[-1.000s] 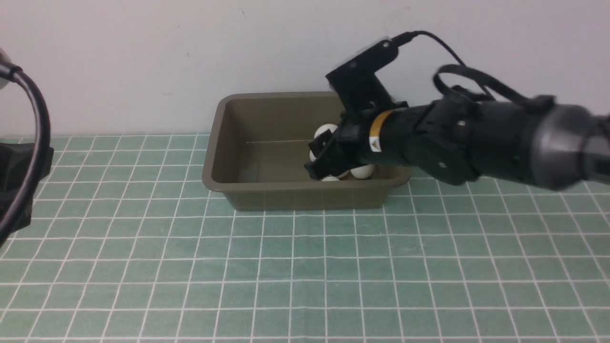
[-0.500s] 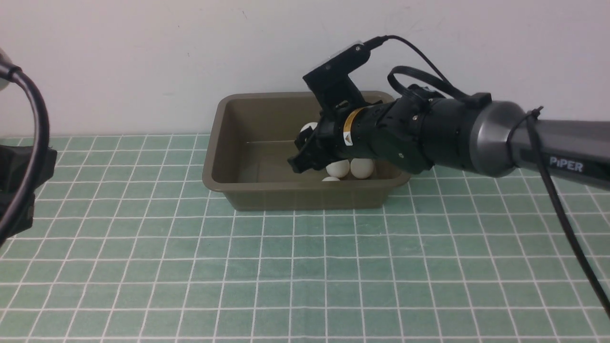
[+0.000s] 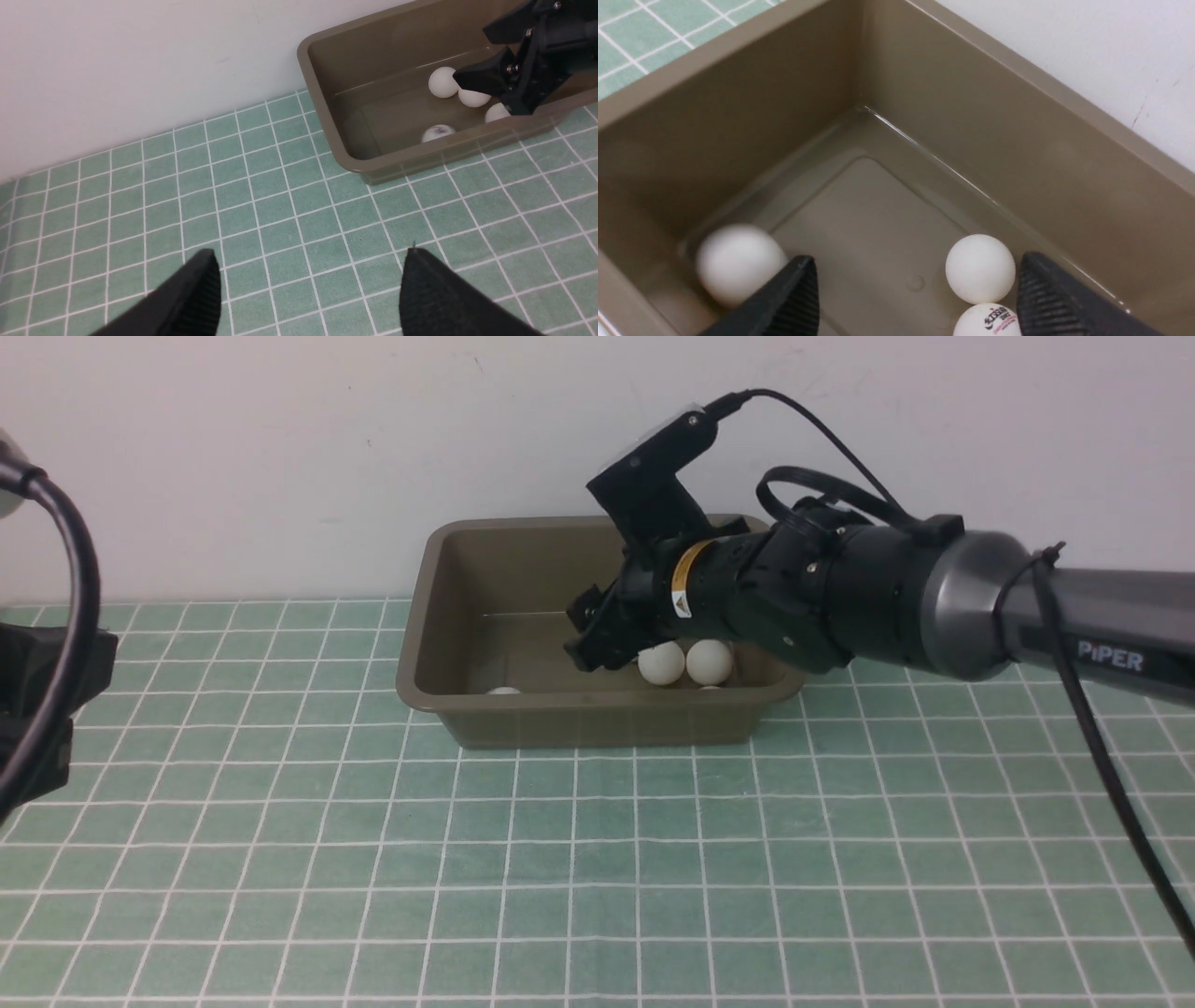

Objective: Put the table tennis balls in the box on the green coffee tablecloth.

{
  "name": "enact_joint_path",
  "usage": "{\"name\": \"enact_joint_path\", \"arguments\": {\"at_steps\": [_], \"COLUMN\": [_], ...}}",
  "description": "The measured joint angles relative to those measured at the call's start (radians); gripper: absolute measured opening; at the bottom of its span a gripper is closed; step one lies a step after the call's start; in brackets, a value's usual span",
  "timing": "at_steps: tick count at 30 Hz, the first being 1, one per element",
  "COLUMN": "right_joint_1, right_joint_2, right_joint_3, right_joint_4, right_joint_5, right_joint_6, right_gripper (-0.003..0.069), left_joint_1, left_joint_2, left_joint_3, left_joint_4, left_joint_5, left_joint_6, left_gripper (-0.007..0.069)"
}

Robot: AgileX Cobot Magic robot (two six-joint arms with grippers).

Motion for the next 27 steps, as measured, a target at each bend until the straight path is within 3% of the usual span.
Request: {"name": "enact_joint_path", "arguments": {"at_steps": [8,16,27], "right_joint_1": [-0.001,-0.001,-0.054], "right_joint_2": [-0.052,-0.276,-0.563], "right_joint_3": [0.0,0.0,0.0], "right_joint_4": [-0.091,-0.258,-0.382], "right_joint_5": [0.05,0.065,0.478], "right_joint_6": [0.013,0.191,0.338], "right_gripper": [0.0514,0.0454,0.0387], "left_joint_1": [0.0,0.0,0.0], "left_joint_2": [0.0,0.0,0.0], "left_joint_3": [0.0,0.0,0.0], "left_joint_4": [-0.001,-0.001,-0.001], "left_joint_5": [-0.004,-0.037,-0.094], "left_joint_6": [0.0,0.0,0.0], "left_gripper": [0.0461,0.0461,0.0461]}}
